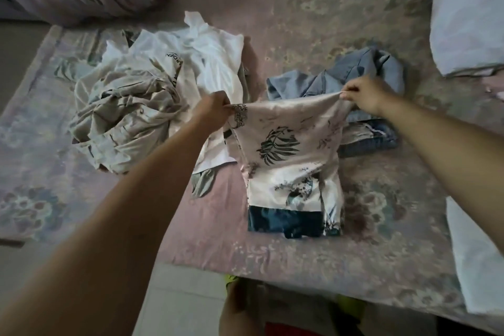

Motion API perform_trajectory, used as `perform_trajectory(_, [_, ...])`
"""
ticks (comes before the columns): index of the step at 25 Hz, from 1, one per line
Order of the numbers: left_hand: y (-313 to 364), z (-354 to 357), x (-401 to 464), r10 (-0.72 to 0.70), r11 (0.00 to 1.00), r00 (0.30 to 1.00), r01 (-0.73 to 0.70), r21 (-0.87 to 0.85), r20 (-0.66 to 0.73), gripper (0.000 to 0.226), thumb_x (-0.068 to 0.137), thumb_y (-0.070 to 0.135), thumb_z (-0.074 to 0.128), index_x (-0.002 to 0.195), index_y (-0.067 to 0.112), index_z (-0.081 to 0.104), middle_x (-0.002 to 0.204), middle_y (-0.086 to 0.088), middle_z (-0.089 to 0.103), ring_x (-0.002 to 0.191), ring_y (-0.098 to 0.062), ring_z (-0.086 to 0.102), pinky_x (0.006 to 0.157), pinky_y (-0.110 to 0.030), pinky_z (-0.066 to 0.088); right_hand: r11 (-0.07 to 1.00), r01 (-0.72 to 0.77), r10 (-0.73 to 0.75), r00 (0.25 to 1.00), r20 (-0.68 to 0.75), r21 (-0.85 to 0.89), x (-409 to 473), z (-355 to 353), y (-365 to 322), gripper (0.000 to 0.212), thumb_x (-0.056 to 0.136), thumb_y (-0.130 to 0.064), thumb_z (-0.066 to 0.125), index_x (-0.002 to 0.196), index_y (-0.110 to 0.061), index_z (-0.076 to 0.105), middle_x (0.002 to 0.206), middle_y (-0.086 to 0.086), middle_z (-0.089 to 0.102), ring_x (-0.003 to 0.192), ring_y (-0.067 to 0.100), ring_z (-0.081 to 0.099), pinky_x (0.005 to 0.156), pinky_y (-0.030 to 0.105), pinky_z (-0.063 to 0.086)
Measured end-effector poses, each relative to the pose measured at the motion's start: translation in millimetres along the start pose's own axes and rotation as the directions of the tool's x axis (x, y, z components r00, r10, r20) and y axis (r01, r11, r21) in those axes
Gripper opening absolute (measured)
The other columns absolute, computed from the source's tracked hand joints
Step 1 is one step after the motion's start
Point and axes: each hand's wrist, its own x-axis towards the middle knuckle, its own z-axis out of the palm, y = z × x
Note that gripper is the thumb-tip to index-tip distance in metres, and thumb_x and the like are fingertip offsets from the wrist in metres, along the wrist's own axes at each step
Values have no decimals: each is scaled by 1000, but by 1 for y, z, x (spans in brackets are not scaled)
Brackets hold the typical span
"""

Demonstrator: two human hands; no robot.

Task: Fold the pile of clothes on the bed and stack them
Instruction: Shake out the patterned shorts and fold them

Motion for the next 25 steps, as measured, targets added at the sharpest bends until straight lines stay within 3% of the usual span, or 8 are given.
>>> perform_trajectory(4, [-18,41,40,-16,997,998,12,-72,-57,16,90,20,58,99,7,61,95,-15,63,91,-32,57,71,-36,42,999,35,-33,985,-167,9,26,35,25,22,93,-21,59,100,-3,69,94,12,63,91,31,57,74,33,40])
perform_trajectory(7, [-34,81,21,50,995,998,-53,-87,-44,16,90,20,60,96,5,61,95,-16,65,89,-33,58,68,-35,40,988,147,-153,973,-174,-48,10,72,58,17,88,-15,65,94,0,71,93,16,65,89,35,59,78,41,47])
perform_trajectory(11, [-71,138,-41,372,927,926,-369,62,-60,19,86,20,57,83,1,60,78,-15,63,71,-35,61,55,-37,45,926,321,-352,924,-149,-198,-49,124,95,18,75,-3,75,93,-2,74,93,15,69,88,35,60,78,41,51])
perform_trajectory(15, [-103,191,-75,565,783,824,-551,289,41,14,77,20,44,80,9,53,67,-9,58,59,-29,60,48,-32,46,778,523,-575,816,-58,-347,-90,184,124,21,65,-3,83,84,-5,75,82,9,68,76,30,63,67,35,54])
perform_trajectory(17, [-113,213,-85,634,715,770,-616,330,64,12,71,12,45,83,11,46,69,-10,57,61,-29,59,50,-33,46,715,559,-621,784,-11,-420,-102,209,136,15,71,-7,79,85,-11,74,80,4,68,75,26,64,68,32,49])
perform_trajectory(19, [-122,228,-97,682,675,730,-650,349,40,15,65,8,49,80,9,50,72,-11,57,64,-30,57,56,-35,45,641,589,-665,747,28,-492,-113,225,145,10,79,-11,65,86,-14,71,78,1,66,74,24,63,67,33,39])
perform_trajectory(21, [-129,243,-111,707,656,707,-666,354,20,19,64,8,52,82,7,54,81,-13,59,72,-30,57,64,-38,42,580,601,-682,728,76,-550,-122,235,152,10,78,-7,64,85,-13,68,76,2,62,73,24,60,67,33,36])
perform_trajectory(25, [-128,277,-127,644,690,760,-627,362,88,37,73,25,52,104,5,50,108,-19,63,96,-34,61,79,-41,49,574,581,-643,756,122,-577,-136,253,141,26,74,-15,74,98,-10,64,95,8,62,89,29,59,77,40,46])
